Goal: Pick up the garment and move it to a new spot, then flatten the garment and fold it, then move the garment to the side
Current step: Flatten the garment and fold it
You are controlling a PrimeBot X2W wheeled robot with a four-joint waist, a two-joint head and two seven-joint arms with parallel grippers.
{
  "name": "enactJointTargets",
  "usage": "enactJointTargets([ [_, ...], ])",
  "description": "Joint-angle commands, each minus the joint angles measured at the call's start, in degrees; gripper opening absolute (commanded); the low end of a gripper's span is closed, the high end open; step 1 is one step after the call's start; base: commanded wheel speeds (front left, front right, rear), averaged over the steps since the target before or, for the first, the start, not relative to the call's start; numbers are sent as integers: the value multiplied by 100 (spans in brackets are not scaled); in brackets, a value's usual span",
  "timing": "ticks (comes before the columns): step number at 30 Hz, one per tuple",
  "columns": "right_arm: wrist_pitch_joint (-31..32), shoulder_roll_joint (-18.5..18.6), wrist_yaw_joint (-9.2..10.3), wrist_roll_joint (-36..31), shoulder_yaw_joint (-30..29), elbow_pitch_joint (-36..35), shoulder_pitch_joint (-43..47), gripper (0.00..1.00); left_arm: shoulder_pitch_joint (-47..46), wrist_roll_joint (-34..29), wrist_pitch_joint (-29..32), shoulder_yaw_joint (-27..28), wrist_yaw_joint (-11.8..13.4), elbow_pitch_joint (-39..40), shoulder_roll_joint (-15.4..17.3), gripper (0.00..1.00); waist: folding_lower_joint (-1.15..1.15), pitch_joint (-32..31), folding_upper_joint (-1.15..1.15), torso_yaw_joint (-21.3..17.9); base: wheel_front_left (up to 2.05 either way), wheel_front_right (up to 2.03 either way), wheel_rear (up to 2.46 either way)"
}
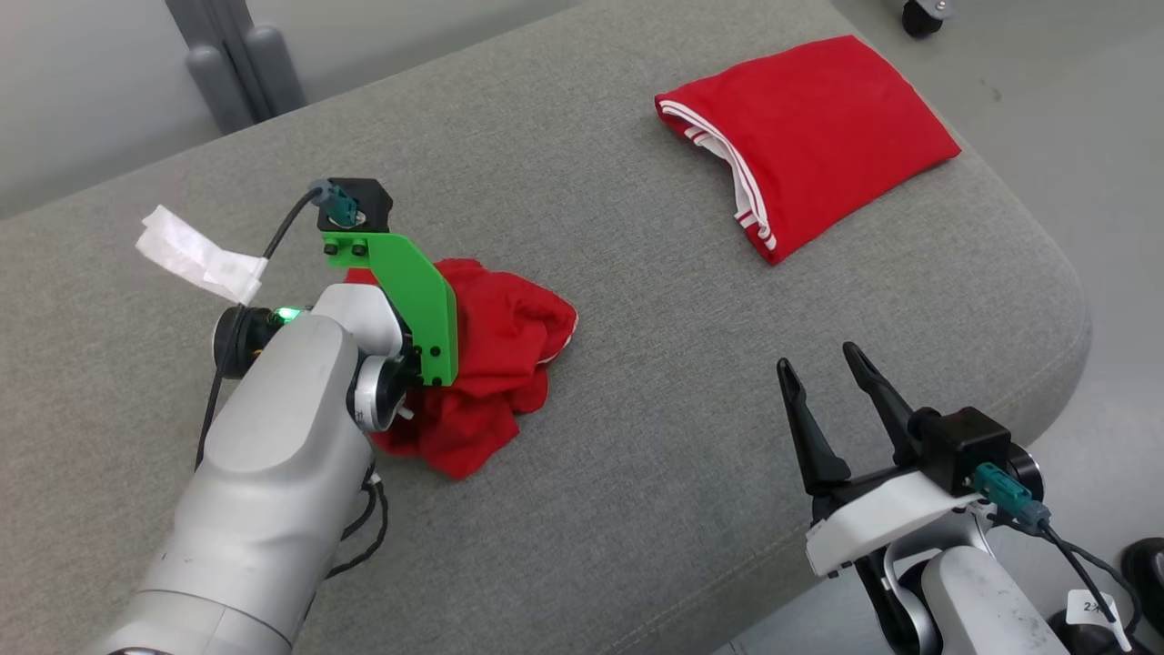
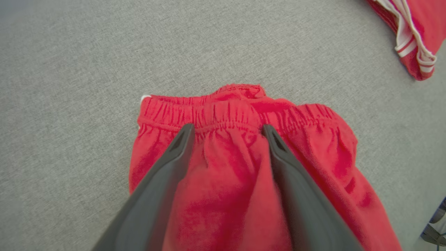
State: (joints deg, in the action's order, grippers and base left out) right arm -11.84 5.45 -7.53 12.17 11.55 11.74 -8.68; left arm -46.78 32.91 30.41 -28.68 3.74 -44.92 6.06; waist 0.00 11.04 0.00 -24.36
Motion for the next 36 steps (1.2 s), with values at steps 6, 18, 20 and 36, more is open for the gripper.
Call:
enactJointTargets([
  [6, -70, -35, 9, 5, 1, 42, -131, 100, -135, -59, 172, -196, -142, -81, -12, 0, 0, 23, 0, 175, 0, 0, 0],
  [18, -1, 49, 9, -12, -17, 61, -75, 100, -252, 3165, -2838, -15, -1090, 1991, -303, 0, 0, -213, 0, 723, 0, 0, 0],
  [20, 4, 60, 9, -12, -28, 31, -49, 100, -118, 3448, -3214, -196, -1105, 2024, -288, 0, 0, -253, 0, 848, 0, 0, 0],
  [36, 152, 115, 9, -56, -101, -150, 70, 100, 388, 1970, -2714, -1875, -587, -117, 432, 100, 0, -373, 0, 1657, 0, 0, 0],
])
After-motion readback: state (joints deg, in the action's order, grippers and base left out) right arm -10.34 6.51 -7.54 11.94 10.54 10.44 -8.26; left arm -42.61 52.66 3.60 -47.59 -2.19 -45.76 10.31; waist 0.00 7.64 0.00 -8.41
